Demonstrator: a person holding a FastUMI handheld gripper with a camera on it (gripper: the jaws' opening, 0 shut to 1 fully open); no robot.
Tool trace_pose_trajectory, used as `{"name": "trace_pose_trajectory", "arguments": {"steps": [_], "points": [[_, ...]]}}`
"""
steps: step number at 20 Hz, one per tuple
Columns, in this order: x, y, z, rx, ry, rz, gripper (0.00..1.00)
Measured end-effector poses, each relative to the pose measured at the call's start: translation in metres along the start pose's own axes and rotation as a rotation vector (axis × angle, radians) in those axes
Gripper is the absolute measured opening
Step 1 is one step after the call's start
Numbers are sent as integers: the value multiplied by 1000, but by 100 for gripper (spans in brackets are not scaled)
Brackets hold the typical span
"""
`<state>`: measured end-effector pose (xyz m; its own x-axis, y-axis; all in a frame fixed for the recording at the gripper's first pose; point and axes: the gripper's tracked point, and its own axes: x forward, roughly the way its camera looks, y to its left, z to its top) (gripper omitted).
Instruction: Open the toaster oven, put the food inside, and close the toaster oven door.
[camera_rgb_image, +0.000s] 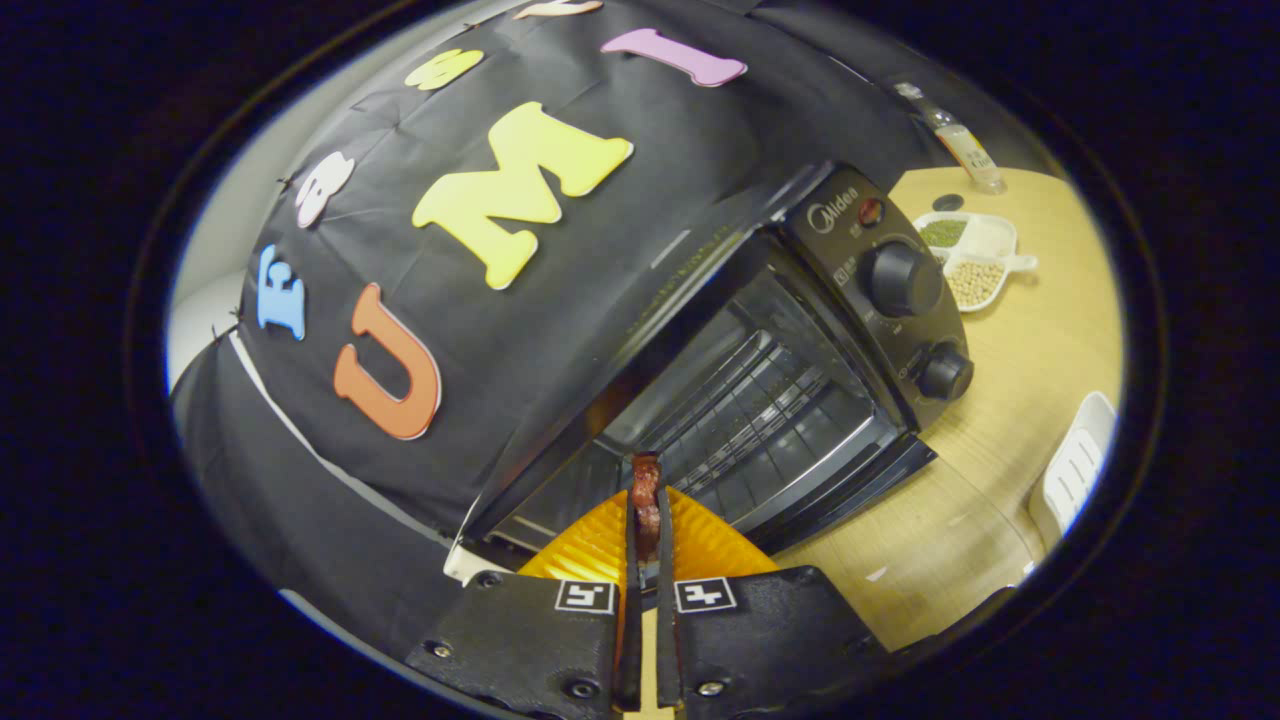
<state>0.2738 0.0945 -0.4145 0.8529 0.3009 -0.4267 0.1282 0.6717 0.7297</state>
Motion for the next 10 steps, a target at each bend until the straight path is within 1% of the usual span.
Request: {"name": "trace_pose_trajectory", "arguments": {"steps": [2, 3, 5, 6, 7, 8, 9, 10], "points": [[17, -1, 3, 8, -25, 2, 9], [23, -3, 8, -9, -46, -5, 9], [28, -5, 10, -62, -68, -19, 11], [31, -9, 13, -109, -74, -53, 13], [28, -15, 15, -151, -85, -76, 20], [28, -24, 15, -201, -91, -122, 26], [19, -30, 19, -243, -89, -151, 36], [15, -29, 23, -274, -82, -156, 46]]}}
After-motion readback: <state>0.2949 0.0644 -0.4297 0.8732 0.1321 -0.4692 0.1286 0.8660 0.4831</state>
